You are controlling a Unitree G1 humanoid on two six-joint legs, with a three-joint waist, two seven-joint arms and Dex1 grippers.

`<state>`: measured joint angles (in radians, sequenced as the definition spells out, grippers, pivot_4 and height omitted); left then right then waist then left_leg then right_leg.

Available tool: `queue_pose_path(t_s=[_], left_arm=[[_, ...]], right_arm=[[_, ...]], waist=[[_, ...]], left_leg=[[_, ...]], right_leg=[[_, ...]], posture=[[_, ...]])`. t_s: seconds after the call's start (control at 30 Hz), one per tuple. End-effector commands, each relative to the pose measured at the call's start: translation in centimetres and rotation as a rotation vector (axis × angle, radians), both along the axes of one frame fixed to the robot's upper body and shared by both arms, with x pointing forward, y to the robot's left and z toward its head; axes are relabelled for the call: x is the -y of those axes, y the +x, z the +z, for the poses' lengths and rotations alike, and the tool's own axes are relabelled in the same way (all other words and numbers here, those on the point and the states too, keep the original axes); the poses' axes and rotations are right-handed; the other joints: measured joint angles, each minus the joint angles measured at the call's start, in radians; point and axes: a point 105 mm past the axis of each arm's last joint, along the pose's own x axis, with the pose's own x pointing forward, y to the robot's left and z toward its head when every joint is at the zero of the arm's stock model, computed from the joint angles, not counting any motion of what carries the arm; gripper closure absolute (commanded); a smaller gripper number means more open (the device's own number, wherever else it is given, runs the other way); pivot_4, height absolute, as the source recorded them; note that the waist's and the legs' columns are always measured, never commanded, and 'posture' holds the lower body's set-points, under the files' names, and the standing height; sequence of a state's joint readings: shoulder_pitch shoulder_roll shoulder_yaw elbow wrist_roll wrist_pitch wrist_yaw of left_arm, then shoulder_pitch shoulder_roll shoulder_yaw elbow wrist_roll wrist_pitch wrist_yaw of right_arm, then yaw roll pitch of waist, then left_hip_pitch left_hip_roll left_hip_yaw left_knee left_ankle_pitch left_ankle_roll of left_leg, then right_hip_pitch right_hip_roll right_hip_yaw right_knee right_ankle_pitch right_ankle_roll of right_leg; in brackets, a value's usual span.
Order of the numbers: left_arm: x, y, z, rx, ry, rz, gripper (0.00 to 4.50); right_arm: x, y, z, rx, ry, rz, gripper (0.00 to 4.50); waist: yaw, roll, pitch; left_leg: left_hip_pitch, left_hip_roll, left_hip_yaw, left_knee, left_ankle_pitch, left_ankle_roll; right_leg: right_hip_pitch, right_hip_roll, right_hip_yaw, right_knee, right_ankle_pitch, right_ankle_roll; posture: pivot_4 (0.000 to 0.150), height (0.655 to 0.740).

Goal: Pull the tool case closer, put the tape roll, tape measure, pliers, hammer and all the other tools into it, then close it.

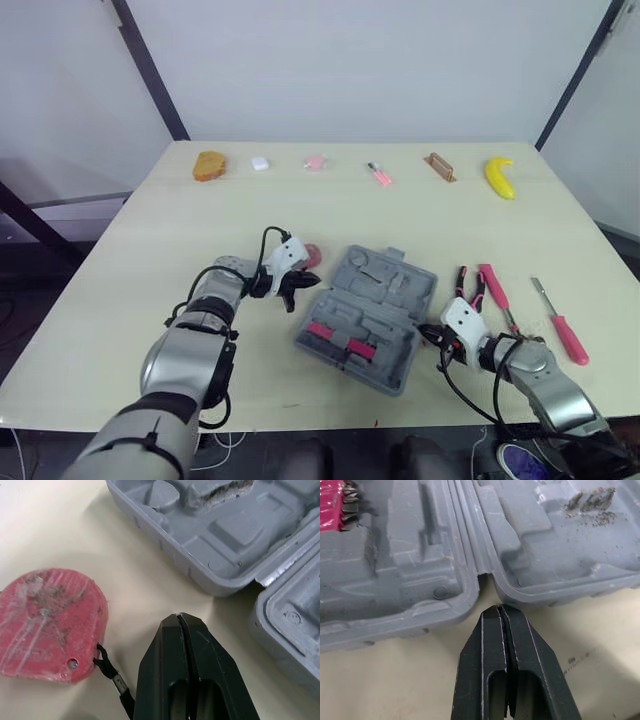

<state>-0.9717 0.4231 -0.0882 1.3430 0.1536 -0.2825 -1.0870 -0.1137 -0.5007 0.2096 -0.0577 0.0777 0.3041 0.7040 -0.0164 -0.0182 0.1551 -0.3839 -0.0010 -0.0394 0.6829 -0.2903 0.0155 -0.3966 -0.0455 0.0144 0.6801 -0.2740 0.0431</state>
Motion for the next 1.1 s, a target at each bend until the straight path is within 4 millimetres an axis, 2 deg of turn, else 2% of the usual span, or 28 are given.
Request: queue_pose_path(t_s=[0.03, 0.27, 1.1], left_arm=[[0.3, 0.3, 0.8, -0.003, -0.015, -0.007, 4.5], [0.2, -0.3, 0.3, -0.08, -0.001, -0.035, 4.5], [0.9, -0.8, -0.4, -0.104, -0.007, -0.066, 4.5]], right_arm=[[-0.4, 0.5, 1.0, 0.051, 0.007, 0.02, 4.49], [-0.3, 0.8, 1.0, 0.074, 0.0, 0.008, 4.49], [-1.1, 0.9, 0.7, 0.095, 0.011, 0.009, 4.49]], waist=[[0.0, 0.0, 0.0], [0.0, 0.0, 0.0], [-0.001, 0.0, 0.0]], left_leg=[[0.0, 0.0, 0.0, 0.0, 0.0, 0.0], [0.0, 0.0, 0.0, 0.0, 0.0, 0.0], [0.0, 0.0, 0.0, 0.0, 0.0, 0.0]], right_leg=[[0.0, 0.0, 0.0, 0.0, 0.0, 0.0], [0.0, 0.0, 0.0, 0.0, 0.0, 0.0], [0.0, 0.0, 0.0, 0.0, 0.0, 0.0]], posture=[[0.15, 0.74], [0.15, 0.74], [0.15, 0.74]])
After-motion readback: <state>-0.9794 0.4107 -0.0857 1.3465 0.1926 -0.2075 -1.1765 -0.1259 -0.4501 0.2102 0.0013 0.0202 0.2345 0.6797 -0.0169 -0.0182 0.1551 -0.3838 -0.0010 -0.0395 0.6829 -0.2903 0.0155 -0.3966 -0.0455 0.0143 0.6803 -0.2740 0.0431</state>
